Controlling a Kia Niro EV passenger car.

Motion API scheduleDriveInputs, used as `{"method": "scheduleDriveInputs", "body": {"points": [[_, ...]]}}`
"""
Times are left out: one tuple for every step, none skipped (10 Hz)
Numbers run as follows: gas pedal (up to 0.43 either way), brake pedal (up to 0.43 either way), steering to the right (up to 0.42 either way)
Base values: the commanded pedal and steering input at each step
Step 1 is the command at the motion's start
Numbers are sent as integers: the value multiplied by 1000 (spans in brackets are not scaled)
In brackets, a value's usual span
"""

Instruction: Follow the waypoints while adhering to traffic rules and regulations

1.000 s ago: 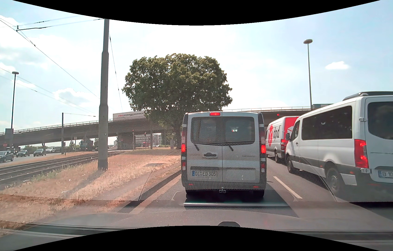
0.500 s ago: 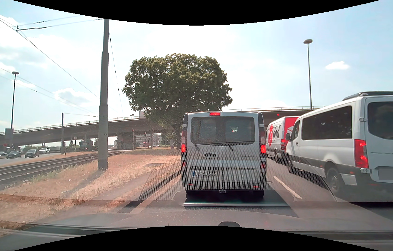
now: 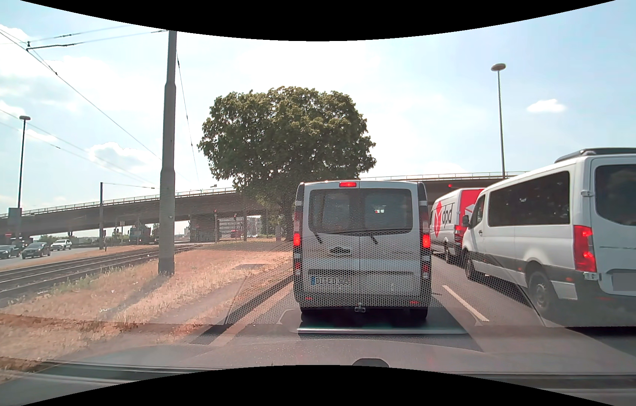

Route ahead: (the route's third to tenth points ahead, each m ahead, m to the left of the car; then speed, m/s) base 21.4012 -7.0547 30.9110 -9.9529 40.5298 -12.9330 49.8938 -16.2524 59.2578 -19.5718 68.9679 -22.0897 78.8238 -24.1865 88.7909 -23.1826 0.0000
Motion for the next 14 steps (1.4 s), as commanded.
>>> {"method": "scheduleDriveInputs", "body": {"points": [[0,299,14],[0,299,14],[0,299,14],[0,299,14],[0,299,14],[0,299,14],[0,299,14],[0,299,14],[0,299,14],[0,299,14],[0,299,14],[0,299,14],[0,299,14],[0,293,14]]}}
